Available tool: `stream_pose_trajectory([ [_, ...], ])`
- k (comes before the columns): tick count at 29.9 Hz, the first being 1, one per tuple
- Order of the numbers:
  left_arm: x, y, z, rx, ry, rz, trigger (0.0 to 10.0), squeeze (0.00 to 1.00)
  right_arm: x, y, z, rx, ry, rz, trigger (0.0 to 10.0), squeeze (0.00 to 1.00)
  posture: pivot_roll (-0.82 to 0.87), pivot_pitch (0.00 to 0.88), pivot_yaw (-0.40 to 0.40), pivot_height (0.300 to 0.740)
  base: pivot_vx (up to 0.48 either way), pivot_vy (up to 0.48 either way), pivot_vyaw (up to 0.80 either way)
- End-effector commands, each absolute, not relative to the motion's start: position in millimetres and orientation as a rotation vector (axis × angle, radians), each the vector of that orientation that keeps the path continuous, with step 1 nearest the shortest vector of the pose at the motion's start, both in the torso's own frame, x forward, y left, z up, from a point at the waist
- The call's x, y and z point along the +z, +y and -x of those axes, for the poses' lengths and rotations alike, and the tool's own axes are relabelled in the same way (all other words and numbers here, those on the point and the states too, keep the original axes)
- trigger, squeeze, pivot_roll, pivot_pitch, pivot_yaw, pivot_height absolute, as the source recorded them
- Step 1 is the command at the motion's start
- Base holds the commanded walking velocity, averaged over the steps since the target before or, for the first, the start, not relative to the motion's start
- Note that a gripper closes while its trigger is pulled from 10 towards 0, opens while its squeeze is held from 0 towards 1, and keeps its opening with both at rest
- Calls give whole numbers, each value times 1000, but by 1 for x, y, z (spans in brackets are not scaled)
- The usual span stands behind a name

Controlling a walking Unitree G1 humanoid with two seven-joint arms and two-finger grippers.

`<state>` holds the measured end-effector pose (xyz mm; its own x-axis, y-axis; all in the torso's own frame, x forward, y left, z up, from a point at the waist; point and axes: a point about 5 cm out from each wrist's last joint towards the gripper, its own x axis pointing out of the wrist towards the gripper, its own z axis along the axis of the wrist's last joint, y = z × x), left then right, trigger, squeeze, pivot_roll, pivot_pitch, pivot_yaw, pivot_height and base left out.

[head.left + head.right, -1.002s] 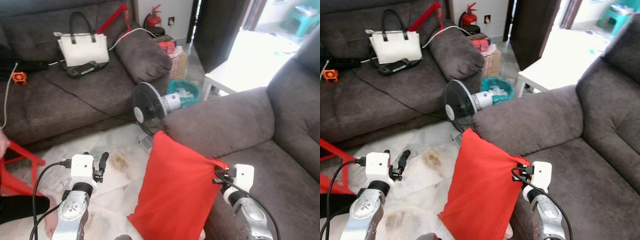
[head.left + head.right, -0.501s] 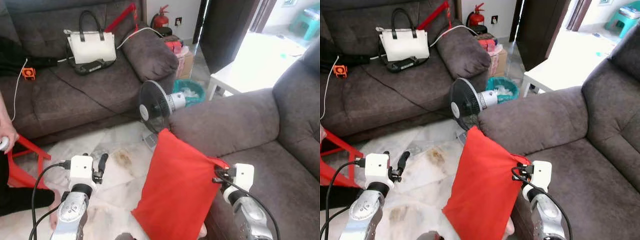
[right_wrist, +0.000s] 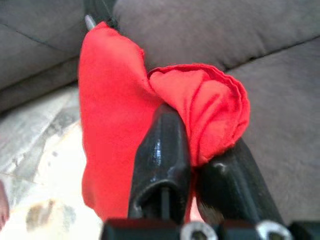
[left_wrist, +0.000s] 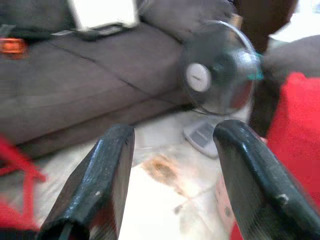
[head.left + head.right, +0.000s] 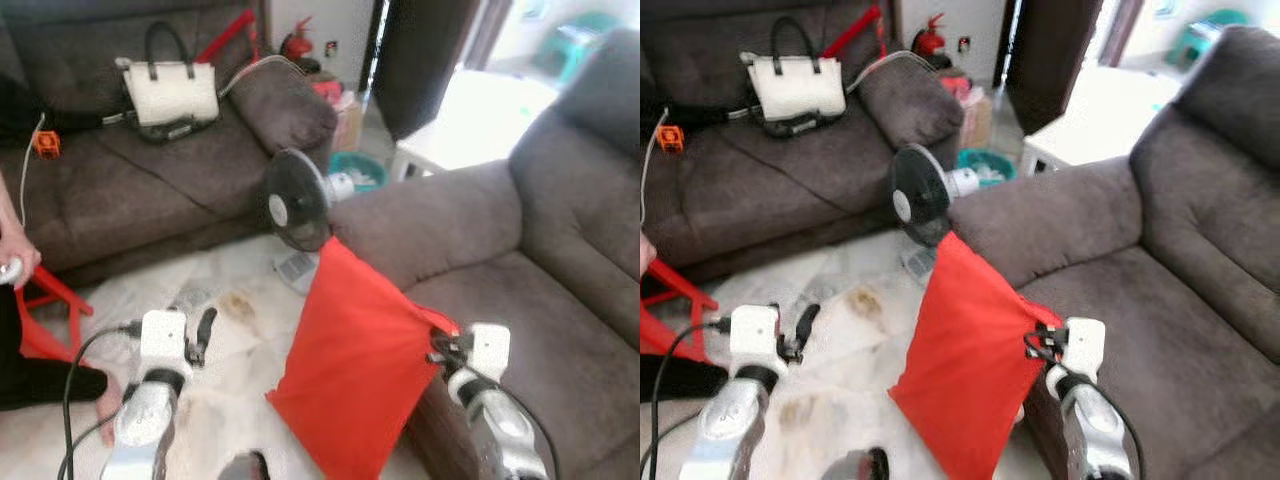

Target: Move the pillow to the sofa from floor

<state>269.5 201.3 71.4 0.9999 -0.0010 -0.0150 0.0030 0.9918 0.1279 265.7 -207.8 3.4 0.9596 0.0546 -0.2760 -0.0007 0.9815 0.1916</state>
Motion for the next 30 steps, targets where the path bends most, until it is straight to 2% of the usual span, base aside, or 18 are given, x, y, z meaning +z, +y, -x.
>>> stream_pose_trajectory([
  [1,63,205,-261,11,52,-129,10000,0,26,-215,-281,15,169,-171,10000,0,160,57,-76,740,0,0,0],
  [14,65,205,-265,18,43,-128,10000,0,29,-218,-283,6,159,-174,10000,0,158,51,-79,740,0,0,0],
  [30,64,203,-265,10,44,-134,10000,0,28,-220,-282,2,166,-169,10000,0,150,59,-79,740,0,0,-800],
])
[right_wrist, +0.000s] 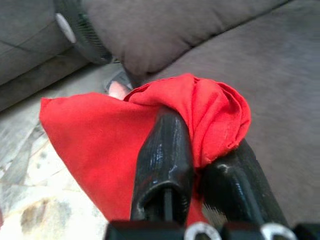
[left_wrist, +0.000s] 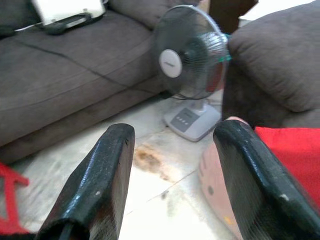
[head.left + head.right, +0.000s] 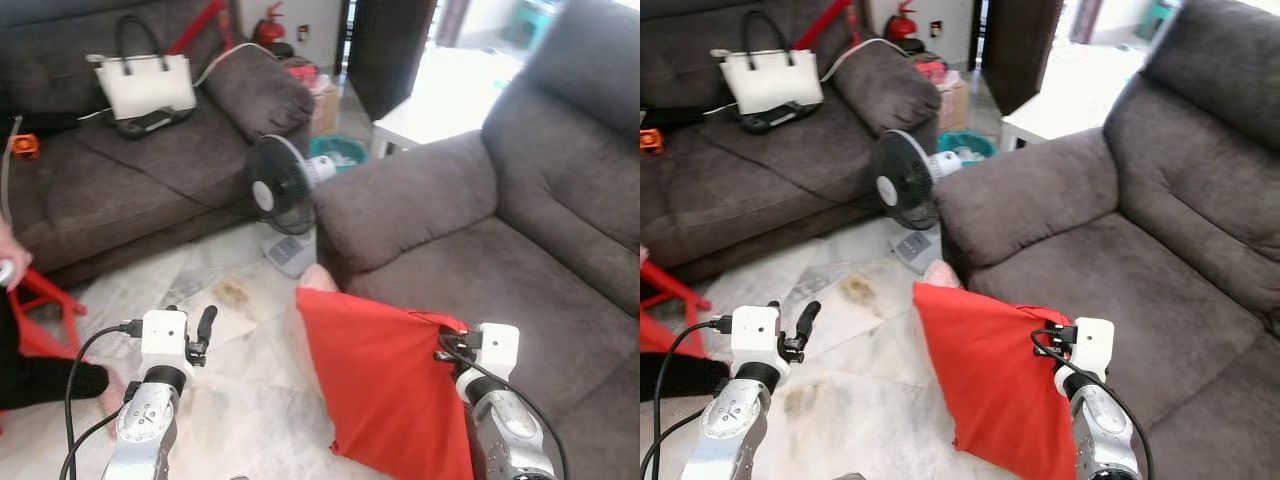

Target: Move the pillow to the sofa from floor

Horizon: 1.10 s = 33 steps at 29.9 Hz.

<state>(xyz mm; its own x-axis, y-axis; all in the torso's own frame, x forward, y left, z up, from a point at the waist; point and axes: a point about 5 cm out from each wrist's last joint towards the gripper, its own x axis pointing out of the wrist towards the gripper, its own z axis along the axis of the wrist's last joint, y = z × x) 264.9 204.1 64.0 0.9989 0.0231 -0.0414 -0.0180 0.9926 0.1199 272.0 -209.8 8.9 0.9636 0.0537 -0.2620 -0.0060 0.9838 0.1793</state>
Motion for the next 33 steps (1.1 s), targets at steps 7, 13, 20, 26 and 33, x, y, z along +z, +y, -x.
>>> stream_pose_trajectory([
  [7,62,205,-262,14,55,-160,10000,0,26,-219,-280,3,178,-161,10000,0,153,61,-81,740,0,-220,-800],
  [13,63,206,-263,24,55,-166,10000,0,26,-219,-282,2,178,-156,10000,0,150,60,-80,740,0,-127,-800],
  [20,63,205,-265,24,53,-163,10000,0,26,-221,-281,-3,184,-149,10000,0,146,52,-78,740,0,-181,-800],
  [26,62,204,-265,18,53,-160,10000,0,27,-222,-282,-7,182,-143,10000,0,145,44,-77,740,0,0,-800],
  [33,63,203,-266,13,50,-155,10000,0,27,-222,-283,-10,183,-139,10000,0,146,28,-77,740,0,0,-800],
])
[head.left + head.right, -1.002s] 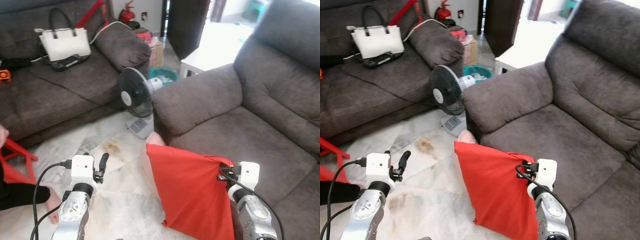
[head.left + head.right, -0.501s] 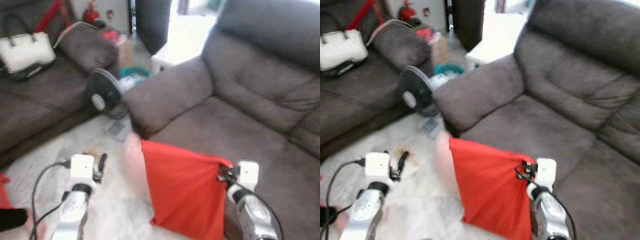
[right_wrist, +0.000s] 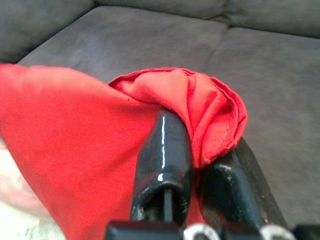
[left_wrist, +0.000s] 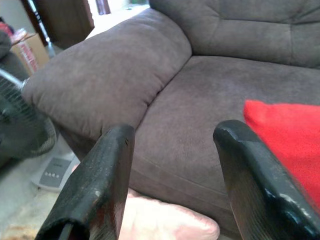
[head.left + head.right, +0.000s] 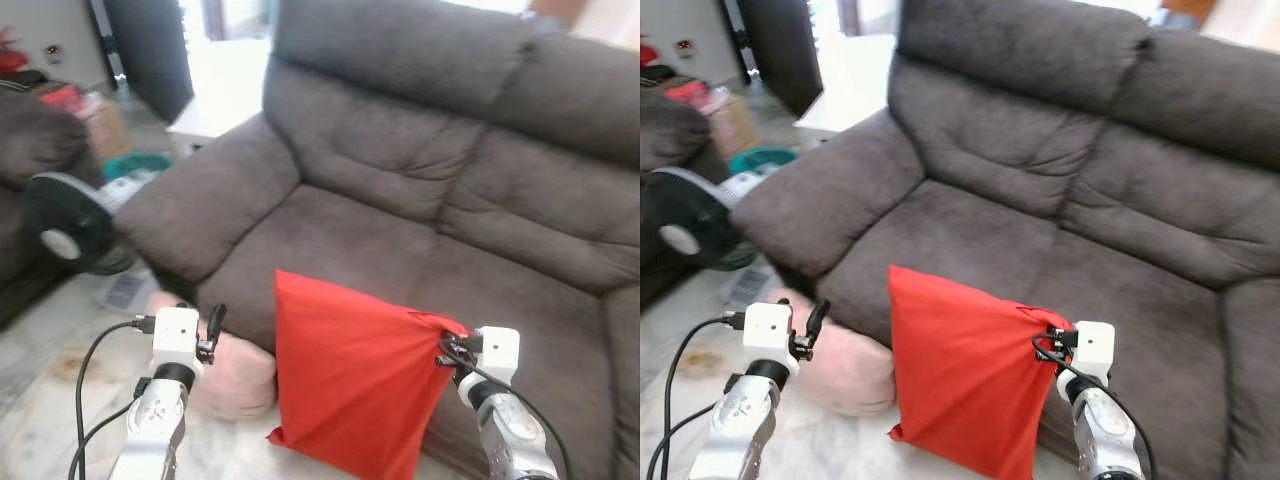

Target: Move the pillow to the sofa from floor

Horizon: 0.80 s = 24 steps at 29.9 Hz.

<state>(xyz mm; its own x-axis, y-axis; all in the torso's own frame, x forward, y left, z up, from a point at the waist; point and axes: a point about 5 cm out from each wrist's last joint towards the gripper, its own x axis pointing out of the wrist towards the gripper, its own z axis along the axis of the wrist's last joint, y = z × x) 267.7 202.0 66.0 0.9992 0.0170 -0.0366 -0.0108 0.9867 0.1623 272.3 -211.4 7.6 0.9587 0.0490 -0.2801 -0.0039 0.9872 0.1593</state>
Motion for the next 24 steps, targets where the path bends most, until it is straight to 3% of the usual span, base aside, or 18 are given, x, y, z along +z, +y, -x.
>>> stream_pose_trajectory([
  [1,63,203,-266,12,49,-155,10000,0,28,-222,-284,-10,182,-139,10000,0,146,28,-77,740,0,0,-800],
  [24,62,202,-265,14,50,-156,10000,0,27,-223,-284,-20,193,-127,10000,0,148,37,-83,740,0,-73,-800],
])
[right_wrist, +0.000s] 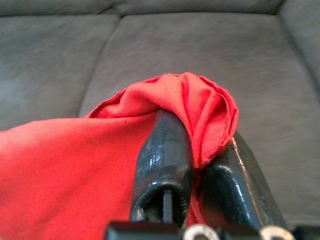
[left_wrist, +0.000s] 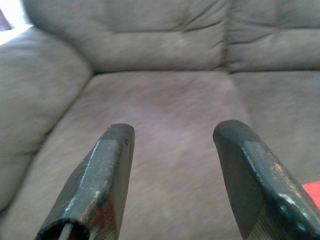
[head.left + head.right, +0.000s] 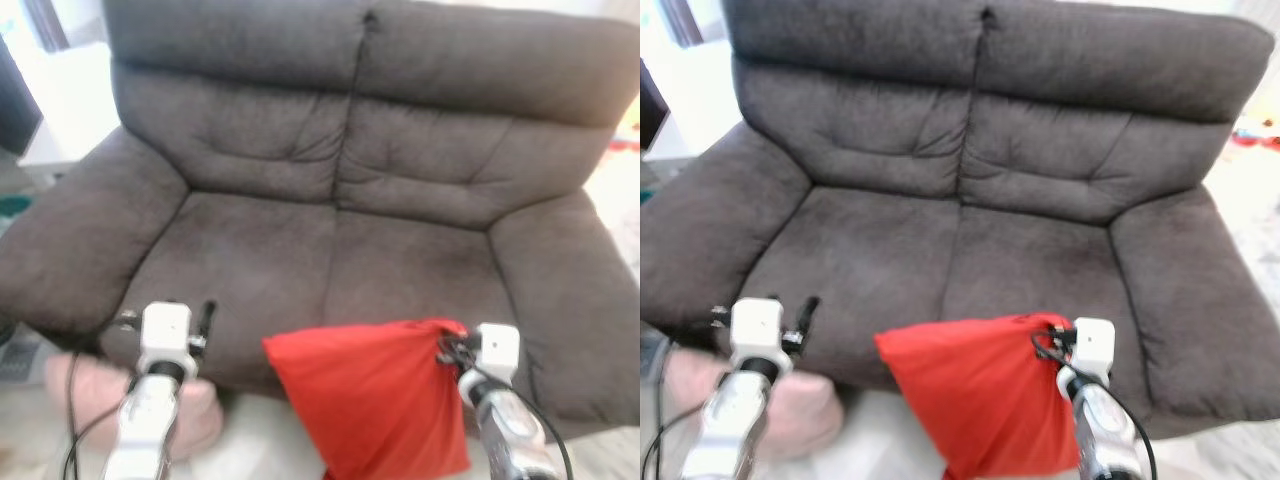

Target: Move the pillow to the sofa from floor

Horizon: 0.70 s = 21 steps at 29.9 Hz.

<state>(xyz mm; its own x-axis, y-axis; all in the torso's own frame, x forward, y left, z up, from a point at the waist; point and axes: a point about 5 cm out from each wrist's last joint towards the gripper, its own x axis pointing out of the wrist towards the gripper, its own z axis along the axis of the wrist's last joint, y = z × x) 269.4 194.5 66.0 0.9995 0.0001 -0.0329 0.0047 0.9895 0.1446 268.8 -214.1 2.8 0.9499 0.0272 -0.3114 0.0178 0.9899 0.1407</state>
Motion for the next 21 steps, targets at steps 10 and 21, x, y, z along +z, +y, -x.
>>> stream_pose_trajectory([
  [10,61,201,-264,18,50,-146,10000,0,27,-223,-284,-18,196,-125,10000,0,149,44,-87,740,0,0,-800],
  [21,63,202,-263,21,41,-129,10000,0,26,-222,-284,-15,199,-126,10000,0,155,50,-89,740,0,0,-800],
])
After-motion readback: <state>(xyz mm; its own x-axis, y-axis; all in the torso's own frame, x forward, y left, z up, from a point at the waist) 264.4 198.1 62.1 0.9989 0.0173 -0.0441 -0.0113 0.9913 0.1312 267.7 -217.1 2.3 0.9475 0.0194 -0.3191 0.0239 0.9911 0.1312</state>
